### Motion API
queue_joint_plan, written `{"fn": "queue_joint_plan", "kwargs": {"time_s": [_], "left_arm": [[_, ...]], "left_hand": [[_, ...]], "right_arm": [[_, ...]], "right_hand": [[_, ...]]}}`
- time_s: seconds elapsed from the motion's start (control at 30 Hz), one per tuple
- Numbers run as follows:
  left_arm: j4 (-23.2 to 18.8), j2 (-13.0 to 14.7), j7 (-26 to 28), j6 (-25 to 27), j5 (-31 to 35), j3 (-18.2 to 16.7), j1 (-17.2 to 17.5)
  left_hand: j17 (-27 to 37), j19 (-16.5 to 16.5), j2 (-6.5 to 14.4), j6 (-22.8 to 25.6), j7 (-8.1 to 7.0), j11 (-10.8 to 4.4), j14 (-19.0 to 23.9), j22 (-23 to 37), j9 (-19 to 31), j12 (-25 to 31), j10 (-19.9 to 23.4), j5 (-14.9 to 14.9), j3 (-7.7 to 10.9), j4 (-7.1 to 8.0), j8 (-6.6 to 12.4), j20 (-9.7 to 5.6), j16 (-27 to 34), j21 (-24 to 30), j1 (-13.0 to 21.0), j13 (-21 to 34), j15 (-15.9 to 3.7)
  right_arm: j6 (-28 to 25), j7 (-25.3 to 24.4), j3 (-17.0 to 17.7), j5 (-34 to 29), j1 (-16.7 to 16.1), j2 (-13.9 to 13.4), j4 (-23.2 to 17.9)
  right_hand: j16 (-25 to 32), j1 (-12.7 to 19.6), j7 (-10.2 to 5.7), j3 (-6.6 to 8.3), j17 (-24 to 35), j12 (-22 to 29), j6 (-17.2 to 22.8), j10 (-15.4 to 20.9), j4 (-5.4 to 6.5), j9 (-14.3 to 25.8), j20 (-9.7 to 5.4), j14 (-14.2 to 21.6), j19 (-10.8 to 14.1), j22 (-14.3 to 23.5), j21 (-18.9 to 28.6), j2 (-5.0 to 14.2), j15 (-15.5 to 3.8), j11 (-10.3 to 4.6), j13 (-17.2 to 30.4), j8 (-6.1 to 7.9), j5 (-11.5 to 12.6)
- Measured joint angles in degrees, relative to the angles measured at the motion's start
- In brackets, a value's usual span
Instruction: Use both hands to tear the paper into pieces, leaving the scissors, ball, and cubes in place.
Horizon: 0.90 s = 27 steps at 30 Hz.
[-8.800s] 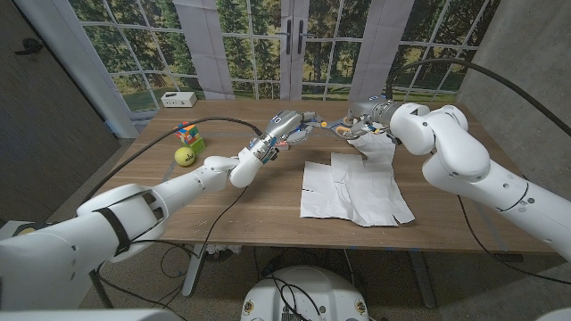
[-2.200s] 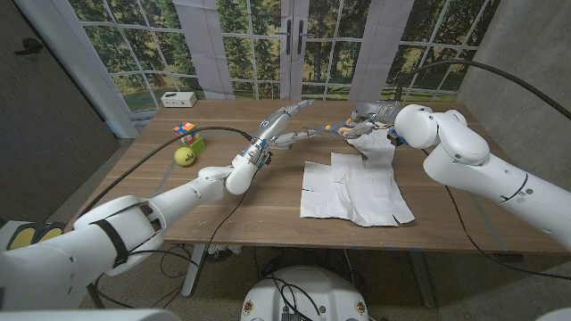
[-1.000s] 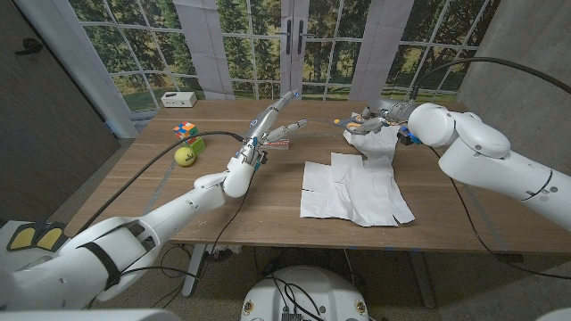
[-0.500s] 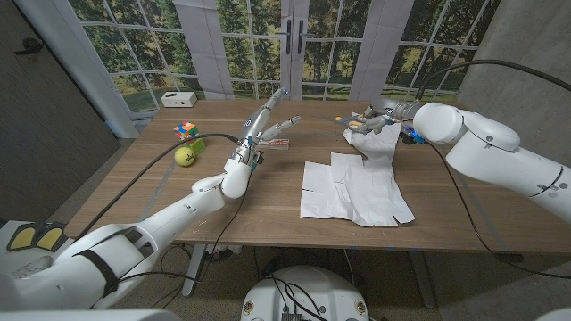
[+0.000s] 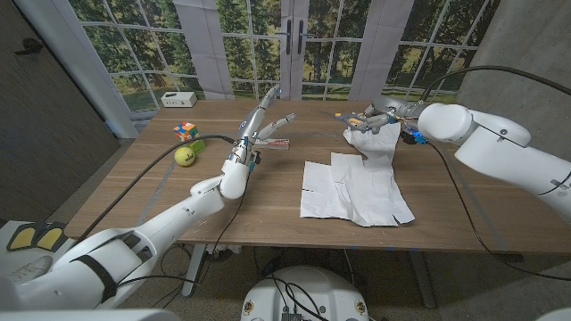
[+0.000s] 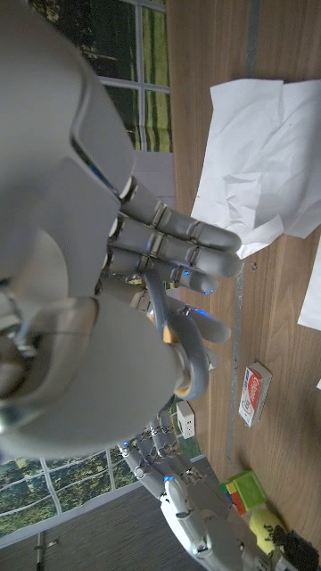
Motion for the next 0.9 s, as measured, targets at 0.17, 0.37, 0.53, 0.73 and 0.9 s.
{"fn": "queue_joint_plan", "kwargs": {"time_s": [0.17, 0.37, 0.53, 0.73, 0.9], "left_arm": [[-0.41, 0.02, -0.29, 0.21, -0.25, -0.32, 0.3], [-0.74, 0.03, -0.76, 0.37, -0.6, -0.61, 0.58], [-0.8, 0.0, -1.04, 0.37, -0.76, -0.71, 0.68], [-0.62, -0.25, -1.33, 0.08, -0.85, -0.72, 0.68], [0.08, -0.55, -1.56, -0.58, -0.91, -0.7, 0.25]], "left_hand": [[0.0, 0.0, 0.0, 0.0, 0.0, 0.0, 0.0, 0.0, 0.0, 0.0, 0.0, 0.0, -0.05, 0.05, 0.0, 0.0, 0.0, -0.12, 0.0, 0.0, 0.0], [0.0, 0.0, 0.23, 0.0, 0.0, 0.0, 0.0, -0.01, 0.0, 0.0, 0.0, 0.0, -0.47, 0.0, 0.25, 0.0, 0.0, -0.23, 0.23, 0.0, 0.0], [0.0, 0.0, 0.23, 0.0, 0.0, 0.0, 0.0, -0.01, 0.01, 0.29, 0.0, 0.0, -0.57, 0.09, 0.25, 0.0, 0.0, -0.23, 0.23, -0.3, 0.0], [0.0, 0.0, 0.23, 0.0, 0.0, 0.0, 0.01, -0.01, 0.01, 0.29, 0.0, 0.06, -0.95, 0.0, 0.47, 0.0, 0.28, -0.23, 0.23, -0.29, 0.0], [0.0, 0.0, 0.46, 0.0, 0.0, 0.0, 0.01, -0.01, 0.01, 0.29, 0.01, 0.29, -0.95, 0.0, 0.48, 0.0, 0.28, -0.23, 0.45, -0.29, 0.0]], "right_arm": [[2.44, -1.39, 1.96, 5.24, -1.22, 0.22, 0.69], [6.86, -2.02, 5.27, 14.25, -3.22, 1.66, 3.28], [9.15, -2.6, 6.34, 18.82, -3.78, 2.08, 4.55], [12.08, -2.82, 7.04, 23.46, -4.24, 2.33, 6.33], [14.59, -3.51, 7.54, 26.46, -4.92, 2.4, 7.51]], "right_hand": [[0.22, 0.0, 0.12, -0.04, -0.32, 0.41, 0.12, 0.1, -0.04, -0.09, 0.01, 0.02, -0.01, 0.33, 0.82, 0.0, -0.01, 0.1, -0.1, 0.03, 0.44], [0.43, 0.0, 0.11, -0.07, -0.59, 0.42, 0.12, 0.1, -0.07, -0.26, 0.0, 0.02, -0.62, 0.18, 1.29, 0.0, 0.0, 0.09, 0.01, 0.03, 0.45], [0.54, 0.0, 0.11, -0.31, -1.05, 0.65, 0.12, 0.1, -0.3, -0.5, 0.0, 0.02, -1.25, 0.08, 1.74, 0.0, 0.0, 0.09, 0.01, 0.03, 0.44], [0.65, 0.0, 0.13, -0.42, -1.36, 0.87, 0.1, 0.09, -0.21, -0.62, 0.0, -0.13, -1.87, -0.36, 1.9, 0.0, -0.12, 0.09, -0.13, 0.03, 0.44], [0.65, 0.0, 0.13, -0.54, -1.64, 0.88, 0.09, -0.25, -0.21, -0.62, 0.2, -0.37, -2.06, -0.72, 2.34, 0.0, 0.1, -0.25, -0.19, 0.04, 0.44]]}}
